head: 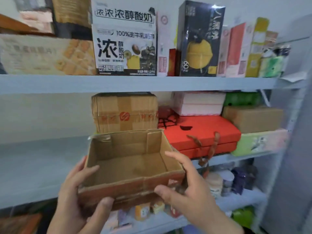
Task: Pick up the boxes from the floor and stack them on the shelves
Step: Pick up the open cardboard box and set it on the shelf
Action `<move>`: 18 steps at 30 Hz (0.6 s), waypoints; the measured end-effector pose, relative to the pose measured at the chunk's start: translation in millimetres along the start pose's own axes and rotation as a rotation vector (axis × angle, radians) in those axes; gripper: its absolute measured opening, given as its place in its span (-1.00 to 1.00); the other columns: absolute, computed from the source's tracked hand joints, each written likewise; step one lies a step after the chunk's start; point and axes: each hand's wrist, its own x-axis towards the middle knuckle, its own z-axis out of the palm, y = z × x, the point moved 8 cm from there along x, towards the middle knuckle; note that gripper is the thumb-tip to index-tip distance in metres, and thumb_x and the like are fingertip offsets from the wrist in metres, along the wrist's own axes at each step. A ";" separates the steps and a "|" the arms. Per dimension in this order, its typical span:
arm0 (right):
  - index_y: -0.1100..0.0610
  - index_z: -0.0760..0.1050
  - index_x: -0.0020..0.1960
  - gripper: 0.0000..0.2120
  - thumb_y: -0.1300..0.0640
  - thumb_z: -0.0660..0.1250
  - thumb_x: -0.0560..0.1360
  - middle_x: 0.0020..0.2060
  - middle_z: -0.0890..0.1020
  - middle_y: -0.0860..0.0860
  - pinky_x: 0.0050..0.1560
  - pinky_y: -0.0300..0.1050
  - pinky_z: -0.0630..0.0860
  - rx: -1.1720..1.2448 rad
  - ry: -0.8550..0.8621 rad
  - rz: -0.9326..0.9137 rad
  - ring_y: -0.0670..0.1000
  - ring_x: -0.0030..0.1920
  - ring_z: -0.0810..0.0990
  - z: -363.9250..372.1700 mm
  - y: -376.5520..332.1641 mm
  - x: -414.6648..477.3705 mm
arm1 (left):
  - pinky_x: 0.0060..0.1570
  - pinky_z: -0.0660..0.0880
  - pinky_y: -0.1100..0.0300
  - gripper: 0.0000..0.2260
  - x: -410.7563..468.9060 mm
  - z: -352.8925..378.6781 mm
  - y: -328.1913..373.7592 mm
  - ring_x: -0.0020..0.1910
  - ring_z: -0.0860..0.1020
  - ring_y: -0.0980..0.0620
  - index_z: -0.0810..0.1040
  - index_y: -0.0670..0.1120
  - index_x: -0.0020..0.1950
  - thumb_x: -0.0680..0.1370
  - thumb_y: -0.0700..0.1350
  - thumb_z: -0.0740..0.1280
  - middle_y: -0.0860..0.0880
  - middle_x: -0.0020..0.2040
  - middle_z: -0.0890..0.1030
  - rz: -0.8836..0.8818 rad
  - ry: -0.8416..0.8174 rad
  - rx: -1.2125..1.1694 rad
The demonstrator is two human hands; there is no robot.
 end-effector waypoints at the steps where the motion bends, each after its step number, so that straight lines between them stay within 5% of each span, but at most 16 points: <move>1: -0.50 0.38 0.30 -0.38 -0.26 0.57 0.34 0.35 0.46 -0.42 0.27 -0.09 0.49 -0.011 0.048 0.006 -0.23 0.32 0.52 -18.5 2.9 -1.7 | 0.33 0.45 0.23 -0.60 2.3 19.6 5.4 0.50 0.41 0.10 0.53 0.32 0.31 0.48 0.17 0.45 0.09 0.49 0.46 0.080 -0.088 0.002; 3: -0.48 0.40 0.30 -0.39 -0.27 0.57 0.33 0.32 0.50 -0.38 0.22 -0.10 0.52 -0.023 0.119 0.024 -0.16 0.28 0.57 -52.8 10.3 -0.9 | 0.42 0.37 0.19 -0.45 3.9 50.2 -7.1 0.57 0.25 0.18 0.41 0.41 0.39 0.39 0.27 0.41 0.27 0.56 0.29 0.029 -0.177 0.078; 7: -0.43 0.39 0.34 -0.30 -0.41 0.53 0.25 0.31 0.53 -0.29 0.35 0.17 0.49 -0.040 0.232 0.020 -0.05 0.35 0.54 -117.4 32.4 15.7 | 0.31 0.51 -0.15 -0.44 20.3 121.6 -4.7 0.56 0.23 0.24 0.26 0.57 0.39 0.45 0.24 0.37 0.51 0.53 0.10 -0.082 -0.291 0.003; 11: -0.41 0.42 0.30 -0.29 -0.49 0.51 0.20 0.24 0.58 -0.23 0.33 0.23 0.51 0.007 0.260 -0.008 -0.03 0.31 0.56 -165.6 56.1 53.9 | 0.26 0.47 0.31 -0.38 48.6 183.7 1.3 0.46 0.00 0.58 0.07 0.72 0.32 0.44 0.21 0.29 0.63 0.47 -0.05 -0.104 -0.368 0.028; 13: -0.36 0.43 0.32 -0.29 -0.47 0.51 0.22 0.17 0.62 -0.21 0.24 0.23 0.57 0.016 0.237 -0.035 -0.03 0.23 0.61 -180.6 68.2 79.3 | 0.30 0.40 0.36 -0.35 65.5 207.7 -1.7 0.43 -0.06 0.63 0.00 0.76 0.28 0.50 0.13 0.28 0.65 0.46 -0.10 -0.117 -0.379 0.063; 15: -0.38 0.41 0.31 -0.37 -0.44 0.48 0.29 0.18 0.61 -0.25 0.24 0.09 0.57 -0.026 0.207 -0.073 -0.11 0.23 0.60 -190.2 76.9 106.5 | 0.48 0.33 0.11 -0.32 82.5 220.8 -9.8 0.52 -0.03 0.49 -0.01 0.71 0.35 0.57 0.06 0.30 0.60 0.50 -0.05 -0.088 -0.335 0.133; 18: -0.45 0.36 0.23 -0.52 -0.31 0.43 0.36 0.10 0.54 -0.51 0.06 -0.43 0.46 -0.092 0.128 -0.119 -0.39 0.14 0.53 -191.9 75.8 139.2 | 0.47 0.36 -0.14 -0.33 101.1 225.2 -26.3 0.58 0.24 0.12 0.05 0.57 0.48 0.58 0.03 0.31 0.27 0.59 0.23 -0.136 -0.248 0.191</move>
